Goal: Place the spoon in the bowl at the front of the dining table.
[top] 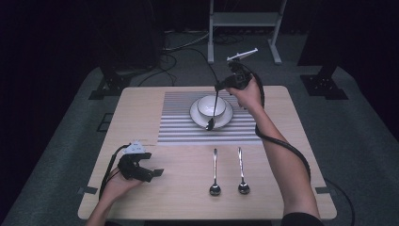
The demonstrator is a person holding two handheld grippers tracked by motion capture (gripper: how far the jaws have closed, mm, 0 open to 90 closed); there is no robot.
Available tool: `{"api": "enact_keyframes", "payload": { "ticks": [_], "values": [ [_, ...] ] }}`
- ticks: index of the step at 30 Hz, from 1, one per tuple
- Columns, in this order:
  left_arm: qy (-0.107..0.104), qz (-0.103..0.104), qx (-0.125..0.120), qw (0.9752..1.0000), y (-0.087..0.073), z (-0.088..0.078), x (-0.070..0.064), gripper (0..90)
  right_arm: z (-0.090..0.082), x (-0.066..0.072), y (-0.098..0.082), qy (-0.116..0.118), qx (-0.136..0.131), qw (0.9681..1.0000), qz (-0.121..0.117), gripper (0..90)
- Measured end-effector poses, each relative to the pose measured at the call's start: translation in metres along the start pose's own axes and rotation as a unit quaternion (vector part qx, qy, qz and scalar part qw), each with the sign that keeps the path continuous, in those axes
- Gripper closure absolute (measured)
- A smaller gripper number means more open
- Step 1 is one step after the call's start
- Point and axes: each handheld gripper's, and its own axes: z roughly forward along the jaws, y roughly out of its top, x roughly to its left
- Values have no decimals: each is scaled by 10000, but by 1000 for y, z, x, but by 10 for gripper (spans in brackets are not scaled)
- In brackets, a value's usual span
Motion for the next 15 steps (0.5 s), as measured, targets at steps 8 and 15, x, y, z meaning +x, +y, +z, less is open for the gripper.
{"api": "enact_keyframes", "payload": {
  "ticks": [8,15],
  "values": [
    [-8,14,-14,10000,0,0,0,90,-4,-3,9,-99,-144,9998,94,885],
    [-14,1,-30,10000,-1,-1,0,90,-6,-5,20,-278,-281,9991,163,885]
  ]
}}
